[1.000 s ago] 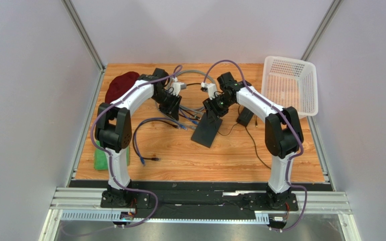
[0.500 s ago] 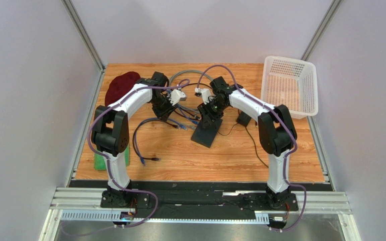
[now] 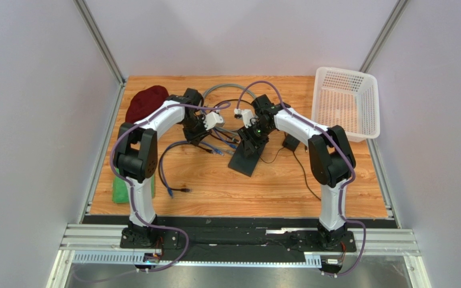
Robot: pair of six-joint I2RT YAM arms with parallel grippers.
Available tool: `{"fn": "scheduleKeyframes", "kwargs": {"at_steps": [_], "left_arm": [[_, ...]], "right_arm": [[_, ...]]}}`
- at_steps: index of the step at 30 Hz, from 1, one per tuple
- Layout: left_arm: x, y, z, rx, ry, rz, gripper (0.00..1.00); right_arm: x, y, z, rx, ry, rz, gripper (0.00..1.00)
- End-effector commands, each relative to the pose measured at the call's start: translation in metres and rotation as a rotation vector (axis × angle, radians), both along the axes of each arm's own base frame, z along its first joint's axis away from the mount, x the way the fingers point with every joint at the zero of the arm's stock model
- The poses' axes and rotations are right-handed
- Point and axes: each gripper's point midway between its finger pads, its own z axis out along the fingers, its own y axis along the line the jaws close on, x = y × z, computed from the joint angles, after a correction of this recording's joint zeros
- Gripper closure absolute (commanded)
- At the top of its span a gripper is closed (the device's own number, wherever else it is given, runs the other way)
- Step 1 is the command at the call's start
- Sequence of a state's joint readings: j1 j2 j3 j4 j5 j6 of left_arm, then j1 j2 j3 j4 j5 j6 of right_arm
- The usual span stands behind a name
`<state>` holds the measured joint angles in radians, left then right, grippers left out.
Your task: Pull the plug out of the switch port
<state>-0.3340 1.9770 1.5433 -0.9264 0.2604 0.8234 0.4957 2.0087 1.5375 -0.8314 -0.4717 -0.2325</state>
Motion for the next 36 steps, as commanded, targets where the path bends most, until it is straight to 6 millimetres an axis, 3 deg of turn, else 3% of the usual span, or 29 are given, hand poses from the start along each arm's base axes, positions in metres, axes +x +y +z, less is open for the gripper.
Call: {"fn": "scheduleKeyframes", "kwargs": {"at_steps": [1, 9, 12, 15, 17, 20, 28, 32, 36], "left_arm": [[0.01, -0.008, -0.005, -0.016, 0.0, -0.054, 0.62], [0.015, -0.006, -0.025, 0.009, 0.024, -0.047, 0.63], [0.01, -0.004, -0.031, 0.018, 0.043, -0.054, 0.69], [0.005, -0.002, -0.031, 0.025, 0.053, -0.066, 0.87], [-0.001, 0.0, -0.029, 0.027, 0.075, -0.068, 0.92], [-0.014, -0.008, -0.012, -0.034, 0.091, -0.079, 1.0], [-0.059, -0.031, 0.053, -0.237, 0.147, -0.101, 1.0], [-0.09, -0.02, 0.071, -0.212, 0.236, -0.113, 1.0], [-0.109, 0.011, 0.069, -0.079, 0.262, -0.153, 1.0]], "right_arm": [[0.006, 0.0, 0.018, 0.019, -0.061, -0.001, 0.47], [0.004, -0.005, 0.023, 0.011, -0.074, 0.004, 0.47], [0.002, -0.009, 0.021, 0.003, -0.073, 0.002, 0.47], [0.003, -0.011, 0.022, -0.001, -0.08, -0.002, 0.47], [0.004, -0.012, 0.022, -0.003, -0.081, -0.003, 0.47], [0.005, -0.014, 0.022, -0.007, -0.084, -0.006, 0.47], [0.006, -0.018, 0.022, -0.009, -0.084, -0.016, 0.47], [0.006, -0.016, 0.023, -0.006, -0.086, -0.015, 0.47], [0.009, -0.019, 0.023, -0.005, -0.087, -0.023, 0.47]]}}
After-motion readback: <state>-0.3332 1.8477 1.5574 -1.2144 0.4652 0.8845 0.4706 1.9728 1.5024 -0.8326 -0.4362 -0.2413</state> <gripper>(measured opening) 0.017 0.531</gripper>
